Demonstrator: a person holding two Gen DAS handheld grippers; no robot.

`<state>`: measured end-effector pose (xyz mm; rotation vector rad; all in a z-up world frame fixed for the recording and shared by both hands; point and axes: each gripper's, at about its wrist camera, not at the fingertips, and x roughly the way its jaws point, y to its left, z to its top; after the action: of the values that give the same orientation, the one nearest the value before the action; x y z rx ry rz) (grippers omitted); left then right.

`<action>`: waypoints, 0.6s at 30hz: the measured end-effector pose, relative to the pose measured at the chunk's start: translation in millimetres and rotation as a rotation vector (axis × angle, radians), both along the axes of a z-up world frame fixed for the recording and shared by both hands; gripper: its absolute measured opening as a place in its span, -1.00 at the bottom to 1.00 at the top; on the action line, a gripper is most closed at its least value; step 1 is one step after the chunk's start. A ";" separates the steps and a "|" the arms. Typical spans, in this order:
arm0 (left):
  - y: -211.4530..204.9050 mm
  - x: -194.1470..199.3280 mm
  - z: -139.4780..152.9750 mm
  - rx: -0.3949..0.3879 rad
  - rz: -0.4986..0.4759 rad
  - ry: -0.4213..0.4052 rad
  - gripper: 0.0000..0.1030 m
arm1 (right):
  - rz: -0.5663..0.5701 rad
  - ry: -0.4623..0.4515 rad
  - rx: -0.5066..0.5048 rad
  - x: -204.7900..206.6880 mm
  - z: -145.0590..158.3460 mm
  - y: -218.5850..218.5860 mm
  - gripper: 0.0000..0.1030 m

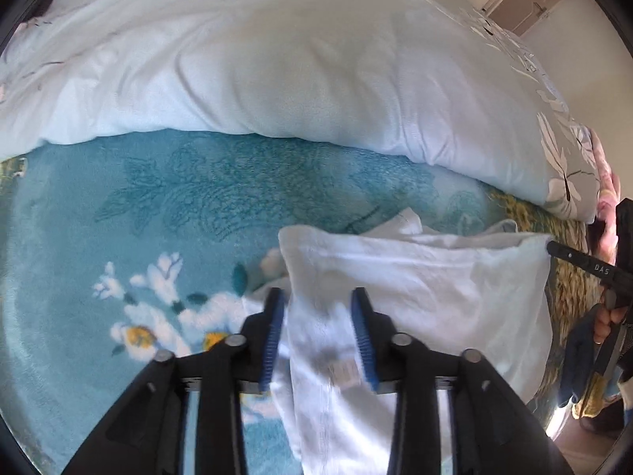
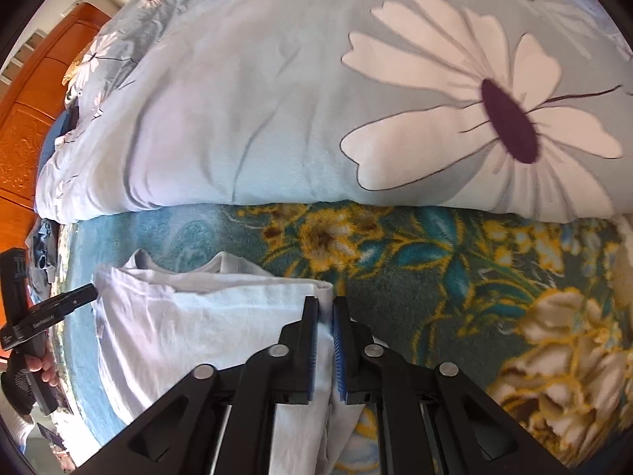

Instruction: Fold clothes

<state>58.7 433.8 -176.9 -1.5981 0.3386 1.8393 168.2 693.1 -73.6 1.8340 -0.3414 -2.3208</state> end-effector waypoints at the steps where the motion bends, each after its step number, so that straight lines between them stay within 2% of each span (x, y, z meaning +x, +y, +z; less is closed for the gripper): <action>1: -8.5 7.0 6.7 0.011 0.024 0.011 -0.21 | -0.015 0.013 -0.004 9.6 6.2 1.9 -0.59; 3: -26.8 18.6 11.4 0.028 0.093 0.005 -0.18 | -0.044 0.039 -0.013 28.9 18.4 5.7 -0.45; 5: -51.0 36.7 13.0 0.051 0.186 -0.033 0.06 | -0.096 0.047 -0.055 54.5 23.3 13.7 -0.42; 8: -90.3 64.9 16.1 0.075 0.344 -0.126 0.07 | -0.168 0.017 -0.118 106.4 19.3 20.7 -0.36; 11: -130.1 97.6 4.8 0.058 0.467 -0.220 0.07 | -0.209 -0.056 -0.171 156.8 0.4 18.2 -0.32; 15: -151.3 125.3 -17.0 0.085 0.559 -0.300 0.07 | -0.246 -0.141 -0.228 200.7 -21.4 13.5 -0.31; 18: -153.5 130.5 -27.5 0.132 0.588 -0.340 0.07 | -0.273 -0.161 -0.253 215.5 -30.7 9.2 -0.31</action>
<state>189.1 280.3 -204.5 -2.0124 -0.4416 1.8880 383.7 702.3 -104.3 1.9510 -0.9153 -2.1671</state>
